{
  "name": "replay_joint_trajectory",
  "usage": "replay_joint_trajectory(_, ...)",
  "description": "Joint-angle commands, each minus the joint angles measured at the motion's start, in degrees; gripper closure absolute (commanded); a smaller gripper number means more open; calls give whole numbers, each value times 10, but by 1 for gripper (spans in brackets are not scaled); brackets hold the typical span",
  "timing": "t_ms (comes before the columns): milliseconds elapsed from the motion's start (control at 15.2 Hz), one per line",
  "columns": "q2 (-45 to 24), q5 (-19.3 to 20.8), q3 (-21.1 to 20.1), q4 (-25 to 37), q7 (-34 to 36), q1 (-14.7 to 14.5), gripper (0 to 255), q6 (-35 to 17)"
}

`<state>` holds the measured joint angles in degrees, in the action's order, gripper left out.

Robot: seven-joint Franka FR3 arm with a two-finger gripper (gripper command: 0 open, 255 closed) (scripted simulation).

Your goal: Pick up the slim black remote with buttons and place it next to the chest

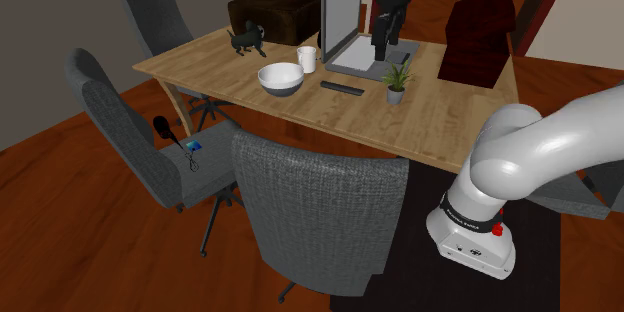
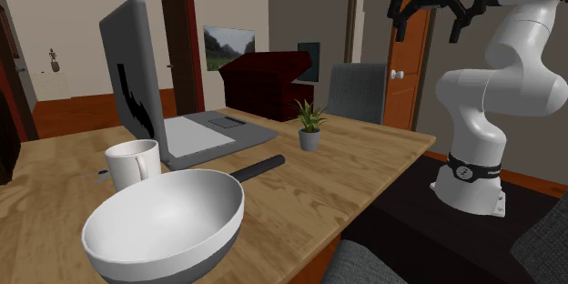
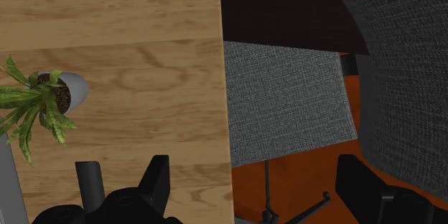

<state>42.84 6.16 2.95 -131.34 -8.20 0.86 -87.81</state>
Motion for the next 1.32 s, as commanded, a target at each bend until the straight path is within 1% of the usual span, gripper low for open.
replay_joint_trajectory(0, 0, 0, 0, 0, 0, 0, 0, 0)
replay_joint_trajectory(330, -66, 19, 35, -14, -28, 9, 0, -86)
replay_joint_trajectory(594, -129, 29, 62, -11, -50, 14, 0, -152)
replay_joint_trajectory(924, -220, 30, 94, 10, -80, 20, 0, -228)
replay_joint_trajectory(1254, -321, 16, 122, 50, -115, 24, 0, -294)
